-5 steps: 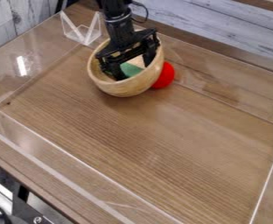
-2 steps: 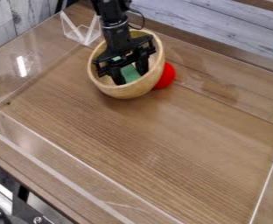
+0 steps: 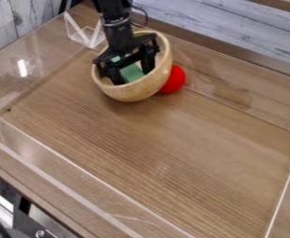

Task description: Remove the green block from the brown bowl and put it on the table

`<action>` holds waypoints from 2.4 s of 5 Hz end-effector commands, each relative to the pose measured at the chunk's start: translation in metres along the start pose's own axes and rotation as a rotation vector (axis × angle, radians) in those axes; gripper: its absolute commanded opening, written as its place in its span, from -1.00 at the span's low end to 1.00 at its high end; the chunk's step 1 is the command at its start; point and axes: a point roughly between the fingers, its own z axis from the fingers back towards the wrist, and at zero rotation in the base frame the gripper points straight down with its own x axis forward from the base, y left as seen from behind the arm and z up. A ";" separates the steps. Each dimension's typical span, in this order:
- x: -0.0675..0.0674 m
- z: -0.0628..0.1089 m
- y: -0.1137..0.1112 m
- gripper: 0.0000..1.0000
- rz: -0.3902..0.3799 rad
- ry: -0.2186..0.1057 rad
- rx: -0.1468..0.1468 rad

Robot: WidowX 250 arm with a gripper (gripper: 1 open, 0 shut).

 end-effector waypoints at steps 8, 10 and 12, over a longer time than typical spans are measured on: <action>-0.096 0.096 -0.052 -1.00 -0.559 0.137 -0.118; -0.148 0.063 -0.081 -1.00 -0.793 0.126 -0.082; -0.159 0.064 -0.072 -1.00 -0.892 0.106 -0.058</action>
